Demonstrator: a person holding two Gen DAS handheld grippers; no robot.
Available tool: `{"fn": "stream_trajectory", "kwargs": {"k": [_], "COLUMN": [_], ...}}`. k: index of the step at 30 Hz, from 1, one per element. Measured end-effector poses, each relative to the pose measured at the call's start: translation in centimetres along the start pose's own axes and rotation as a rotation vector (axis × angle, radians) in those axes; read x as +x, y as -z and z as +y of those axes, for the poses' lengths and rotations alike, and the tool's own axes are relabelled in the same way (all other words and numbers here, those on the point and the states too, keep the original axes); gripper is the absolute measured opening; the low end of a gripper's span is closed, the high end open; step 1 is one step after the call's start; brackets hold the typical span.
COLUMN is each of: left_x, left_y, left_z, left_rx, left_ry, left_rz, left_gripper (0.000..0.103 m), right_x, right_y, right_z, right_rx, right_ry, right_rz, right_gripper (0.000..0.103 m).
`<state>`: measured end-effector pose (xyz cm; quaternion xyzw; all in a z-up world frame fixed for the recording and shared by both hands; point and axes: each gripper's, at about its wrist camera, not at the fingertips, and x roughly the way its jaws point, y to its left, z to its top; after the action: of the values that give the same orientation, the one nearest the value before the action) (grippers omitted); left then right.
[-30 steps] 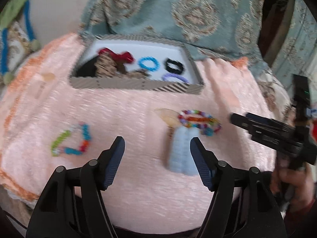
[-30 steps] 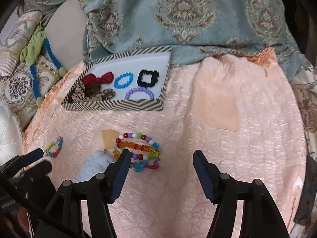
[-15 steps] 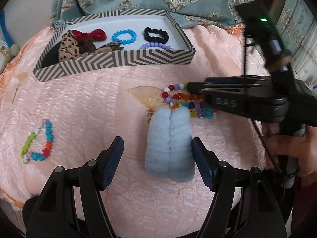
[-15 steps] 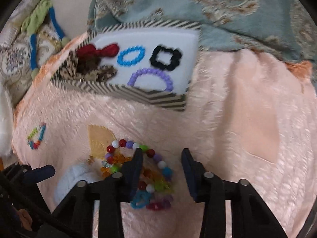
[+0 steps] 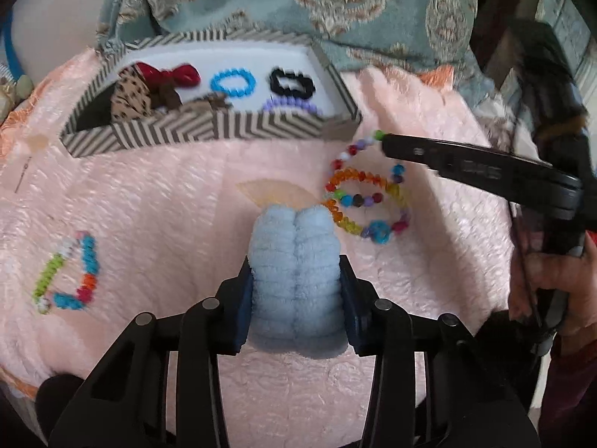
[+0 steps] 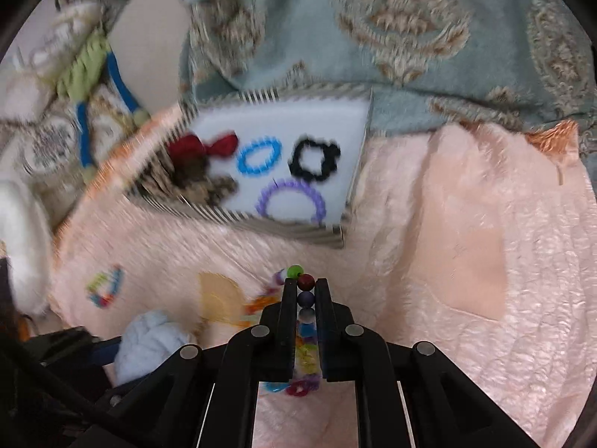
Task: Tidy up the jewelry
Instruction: 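Carry the light-blue scrunchie and rainbow bracelet over the tray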
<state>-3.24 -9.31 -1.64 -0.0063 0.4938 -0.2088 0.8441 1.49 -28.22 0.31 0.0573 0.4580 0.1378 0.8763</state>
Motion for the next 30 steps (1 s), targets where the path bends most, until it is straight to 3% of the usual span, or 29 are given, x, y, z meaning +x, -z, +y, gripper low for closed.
{"fn": "stream_trajectory", "kwargs": {"k": [6, 11, 22, 30], "left_x": [-2.7, -4.0, -3.4, -1.3], "left_y": [-1.2, -2.5, -7.8, -11.2], "left_z": [1.1, 1.9, 5.0, 6.8], "left_rx": [-0.016, -0.016, 0.001, 0.007], "left_ry": [-0.022, -0.061, -0.223, -0.282], "left_rz": [-0.063, -0.107, -0.167, -0.166], "left_gripper": [0.040, 0.040, 0.040, 0.040], "right_x": [-4.5, -5.9, -3.7, -0.7], "right_y": [-1.8, -2.6, -4.9, -7.5], "right_z": [1.2, 2.3, 3.4, 3.3], "right_rx": [-0.007, -0.023, -0.054, -0.063], "right_ry": [-0.014, -0.019, -0.016, -0.008], "right_rz": [-0.096, -0.125, -0.098, -0.074], "right_gripper": [0.008, 0.008, 0.008, 0.008]}}
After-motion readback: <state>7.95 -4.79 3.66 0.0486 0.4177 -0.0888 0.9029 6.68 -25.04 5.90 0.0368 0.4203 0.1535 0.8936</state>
